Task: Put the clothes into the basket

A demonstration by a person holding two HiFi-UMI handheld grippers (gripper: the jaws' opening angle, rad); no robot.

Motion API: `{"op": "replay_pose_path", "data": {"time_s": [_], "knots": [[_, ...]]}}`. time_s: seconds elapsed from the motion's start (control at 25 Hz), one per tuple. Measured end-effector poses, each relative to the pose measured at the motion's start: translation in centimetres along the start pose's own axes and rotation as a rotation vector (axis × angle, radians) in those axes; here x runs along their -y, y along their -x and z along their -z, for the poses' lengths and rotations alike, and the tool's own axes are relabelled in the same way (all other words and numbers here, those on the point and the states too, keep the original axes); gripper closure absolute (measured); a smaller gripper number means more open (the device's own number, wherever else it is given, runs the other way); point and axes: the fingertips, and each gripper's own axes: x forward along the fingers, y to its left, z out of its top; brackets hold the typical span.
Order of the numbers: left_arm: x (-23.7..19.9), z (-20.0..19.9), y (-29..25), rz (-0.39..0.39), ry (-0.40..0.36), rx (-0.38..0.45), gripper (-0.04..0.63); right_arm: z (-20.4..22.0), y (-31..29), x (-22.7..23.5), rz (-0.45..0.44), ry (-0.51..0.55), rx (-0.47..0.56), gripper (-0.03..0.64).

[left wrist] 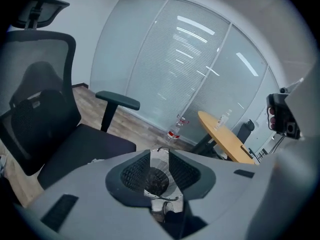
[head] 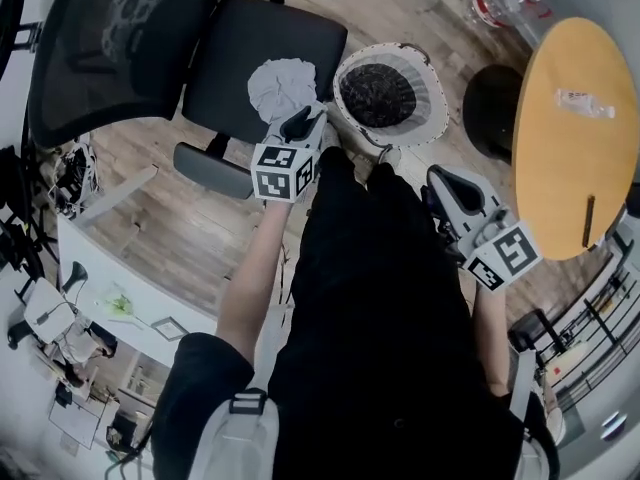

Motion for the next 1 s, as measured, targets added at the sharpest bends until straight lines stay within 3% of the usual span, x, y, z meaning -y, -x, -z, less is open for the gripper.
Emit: {"op": "replay_pose_path", "data": {"time_s": [0.4,0.64,1.0], "knots": [[-8.2,5.0,-4.3,-0.115,0.240,-0.067,0.442,0.5,-2.1,0.5,0.024,-0.052,-0.074,0.600],[-11.9,7.7,-6.4,-0.189,0.316,-0.123,0.351,1.6,-3.2,1.0,0.031,-0.095,-0.125,0.600],[-17.2,11.1,-9.4,-0.279,0.432,-0.170,0.278,3.8,-4.5,1.4,0.036,-0.169,-0.180,0.600]]}}
